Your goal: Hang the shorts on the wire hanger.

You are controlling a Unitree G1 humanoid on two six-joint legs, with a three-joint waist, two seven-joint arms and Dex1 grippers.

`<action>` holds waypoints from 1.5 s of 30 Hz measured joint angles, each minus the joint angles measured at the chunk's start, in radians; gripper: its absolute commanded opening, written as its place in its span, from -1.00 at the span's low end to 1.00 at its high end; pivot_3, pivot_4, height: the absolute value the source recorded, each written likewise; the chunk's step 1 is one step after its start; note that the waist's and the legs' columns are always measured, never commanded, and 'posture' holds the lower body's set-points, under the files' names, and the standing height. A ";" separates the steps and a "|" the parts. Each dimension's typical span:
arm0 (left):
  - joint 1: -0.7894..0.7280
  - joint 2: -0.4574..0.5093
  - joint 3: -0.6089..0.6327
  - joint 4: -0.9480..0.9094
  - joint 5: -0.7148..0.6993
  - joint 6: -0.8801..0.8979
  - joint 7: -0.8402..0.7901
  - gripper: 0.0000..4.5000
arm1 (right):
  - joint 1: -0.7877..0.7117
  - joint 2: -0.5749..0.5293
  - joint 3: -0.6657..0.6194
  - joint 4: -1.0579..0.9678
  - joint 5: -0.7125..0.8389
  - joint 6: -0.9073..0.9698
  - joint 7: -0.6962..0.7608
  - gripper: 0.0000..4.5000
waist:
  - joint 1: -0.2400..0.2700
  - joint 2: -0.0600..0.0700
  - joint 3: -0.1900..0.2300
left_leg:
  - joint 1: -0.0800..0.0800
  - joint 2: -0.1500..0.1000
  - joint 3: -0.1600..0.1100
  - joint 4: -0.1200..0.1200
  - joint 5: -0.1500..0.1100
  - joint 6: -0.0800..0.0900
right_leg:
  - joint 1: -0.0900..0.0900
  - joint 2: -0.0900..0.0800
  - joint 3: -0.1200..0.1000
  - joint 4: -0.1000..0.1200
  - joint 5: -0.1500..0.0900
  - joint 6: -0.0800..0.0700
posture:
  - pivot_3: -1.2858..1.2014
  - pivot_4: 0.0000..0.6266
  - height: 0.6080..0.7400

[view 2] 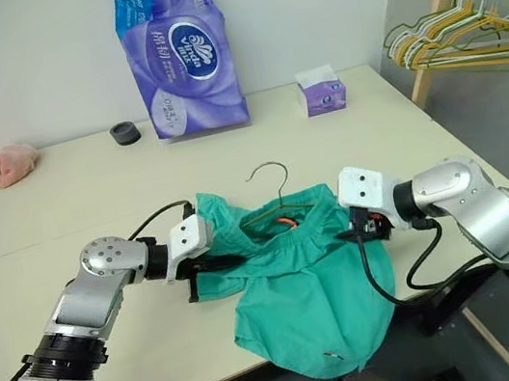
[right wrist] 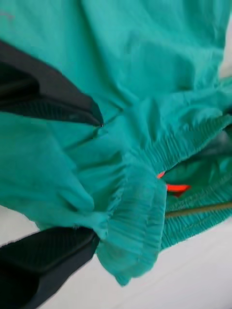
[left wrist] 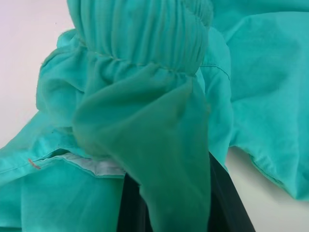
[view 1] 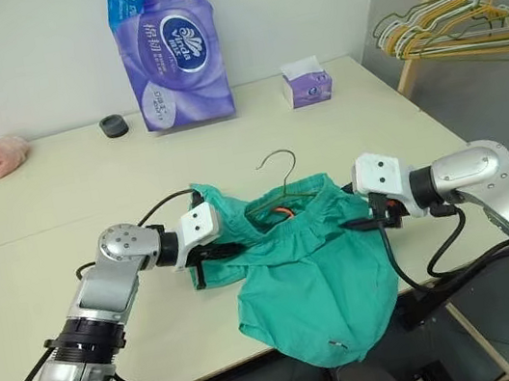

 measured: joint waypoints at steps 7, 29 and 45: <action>0.000 0.000 -0.004 -0.002 0.004 -0.007 -0.005 -1.00 | 0.005 -0.015 -0.030 0.121 -0.045 -0.018 -0.022 0.98 | -0.002 0.000 0.000 | 0.000 0.000 0.000 0.000 0.000 0.000 | 0.000 0.000 0.000 0.000 0.000 0.000 | -0.17 -0.84 1.00; -0.001 0.000 -0.015 0.000 0.008 -0.016 -0.011 -1.00 | -0.150 0.211 0.169 0.528 -0.228 -0.254 0.117 0.30 | -0.004 0.000 0.000 | 0.000 -0.001 0.000 0.000 0.000 0.000 | 0.000 -0.002 0.000 0.001 0.000 0.000 | -0.15 -0.83 1.00; 0.002 -0.039 0.045 -0.017 -0.042 0.092 0.010 -0.75 | -0.133 0.209 0.167 0.475 -0.278 -0.249 0.172 -1.00 | -0.005 0.001 0.000 | 0.001 -0.002 -0.001 0.001 0.000 0.000 | 0.000 -0.002 -0.001 0.002 0.000 0.000 | -0.16 -0.83 1.00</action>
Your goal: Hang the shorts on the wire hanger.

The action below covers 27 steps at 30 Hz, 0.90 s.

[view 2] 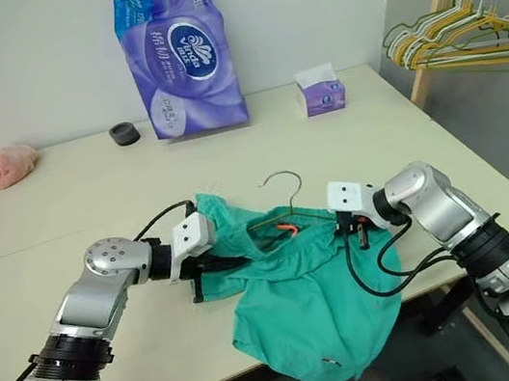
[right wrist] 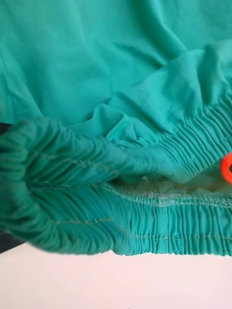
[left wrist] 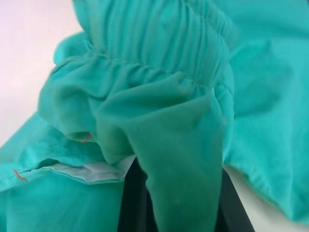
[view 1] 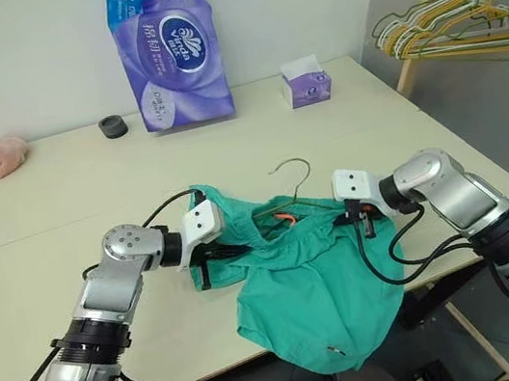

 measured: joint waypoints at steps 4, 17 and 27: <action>-0.029 -0.019 0.042 0.049 -0.022 -0.001 0.036 -0.24 | 0.014 0.004 -0.001 -0.031 0.007 0.004 0.007 -1.00 | -0.001 0.000 0.000 | 0.000 0.000 -0.001 0.000 0.000 0.000 | 0.000 0.000 -0.001 0.000 0.000 0.000 | -0.16 -0.82 1.00; -0.056 0.088 0.086 0.218 -0.042 -0.007 -0.028 0.70 | 0.025 -0.033 -0.038 -0.087 0.014 0.028 0.009 -1.00 | 0.001 0.000 0.000 | 0.000 0.000 -0.001 0.000 0.000 0.000 | 0.000 0.000 -0.002 0.000 0.000 0.000 | -0.16 -0.83 1.00; -0.094 -0.023 0.058 0.349 0.036 -0.141 0.094 0.30 | 0.058 -0.047 -0.041 -0.139 0.015 0.052 0.009 -1.00 | -0.001 0.000 0.000 | 0.000 0.000 -0.001 0.000 0.000 0.000 | 0.000 -0.002 -0.001 0.001 0.000 0.000 | -0.17 -0.83 1.00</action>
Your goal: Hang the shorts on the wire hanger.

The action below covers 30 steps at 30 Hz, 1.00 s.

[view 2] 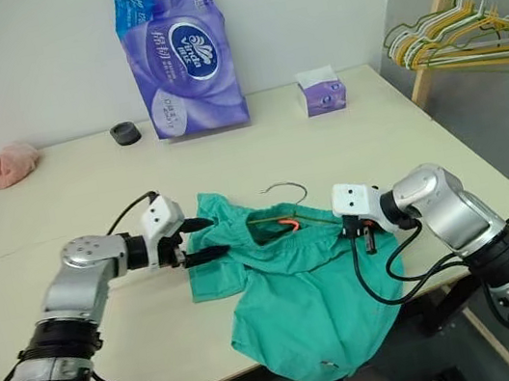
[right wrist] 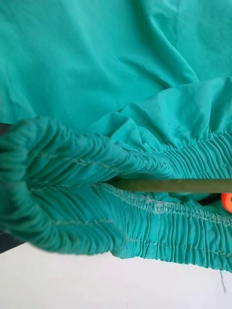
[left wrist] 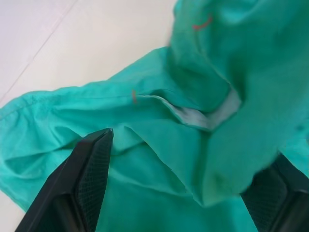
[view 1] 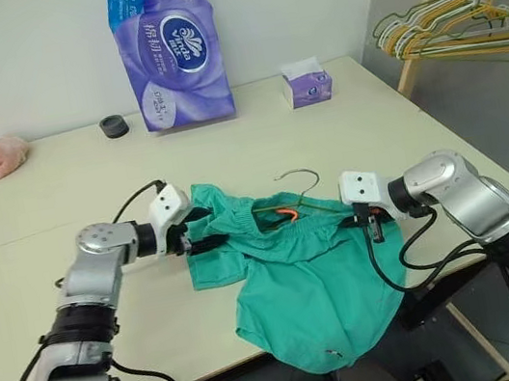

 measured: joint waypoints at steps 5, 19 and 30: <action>-0.001 -0.015 -0.011 0.010 0.007 -0.026 -0.005 -0.36 | 0.008 -0.009 -0.001 -0.017 0.000 0.017 0.000 -1.00 | -0.002 0.000 0.000 | 0.000 0.001 0.000 0.000 0.000 0.000 | 0.000 0.000 0.000 0.000 0.000 0.000 | -0.17 -0.83 1.00; -0.028 -0.004 0.014 0.091 0.007 -0.046 0.028 -1.00 | 0.055 -0.107 -0.042 -0.062 0.041 0.019 0.017 -1.00 | -0.001 0.000 0.000 | 0.000 0.000 0.000 0.000 0.000 0.000 | 0.000 0.000 0.000 0.000 0.000 0.000 | -0.17 -0.84 1.00; -0.022 -0.056 0.029 0.070 -0.012 -0.027 0.130 -1.00 | 0.101 -0.157 -0.059 -0.109 0.071 0.040 0.011 -1.00 | 0.000 0.000 0.000 | 0.000 0.000 0.000 0.000 0.000 0.000 | 0.000 0.000 0.000 0.000 0.000 0.000 | -0.17 -0.84 1.00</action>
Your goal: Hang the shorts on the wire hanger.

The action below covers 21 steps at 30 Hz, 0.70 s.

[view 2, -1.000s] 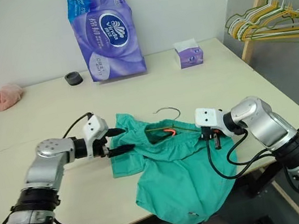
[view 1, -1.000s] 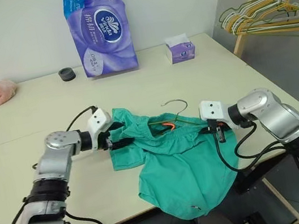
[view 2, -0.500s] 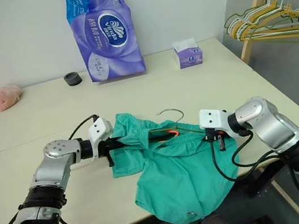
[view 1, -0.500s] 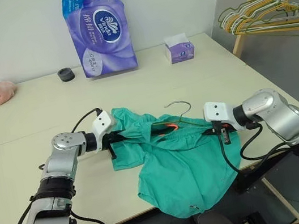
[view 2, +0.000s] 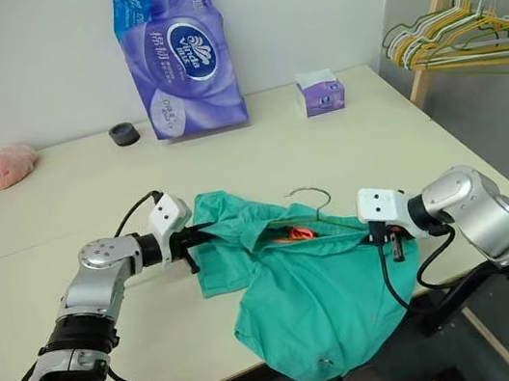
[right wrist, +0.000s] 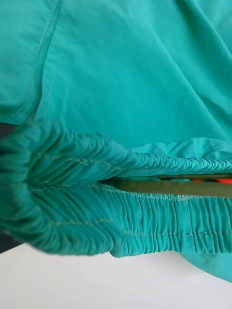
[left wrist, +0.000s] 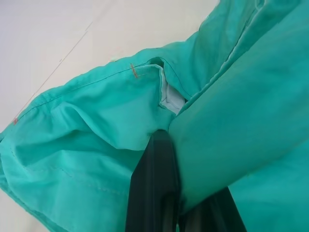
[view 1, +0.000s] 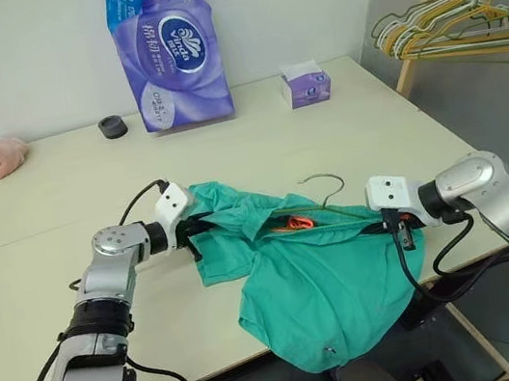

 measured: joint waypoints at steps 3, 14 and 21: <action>0.029 -0.004 0.005 -0.076 -0.023 0.035 0.003 -0.91 | -0.004 0.016 -0.014 0.004 0.011 0.027 -0.010 -1.00 | 0.000 0.000 0.000 | 0.000 0.000 0.000 0.000 0.000 0.000 | 0.000 0.000 0.000 0.000 0.000 0.000 | -0.17 -0.84 1.00; 0.070 0.061 0.006 -0.048 0.041 -0.078 0.042 0.31 | -0.017 0.026 -0.054 0.004 0.088 0.142 -0.008 -1.00 | 0.001 0.000 0.000 | 0.000 0.000 0.000 0.000 0.000 0.000 | 0.000 0.000 0.000 0.000 0.000 0.000 | -0.18 -0.83 1.00; 0.046 0.131 0.152 -0.186 -0.146 0.128 -0.036 0.31 | 0.059 0.038 -0.219 -0.013 0.191 0.313 -0.105 -1.00 | 0.001 0.000 0.000 | -0.001 0.000 0.000 0.000 0.000 0.000 | 0.000 0.000 0.000 -0.001 0.000 0.000 | -0.18 -0.80 1.00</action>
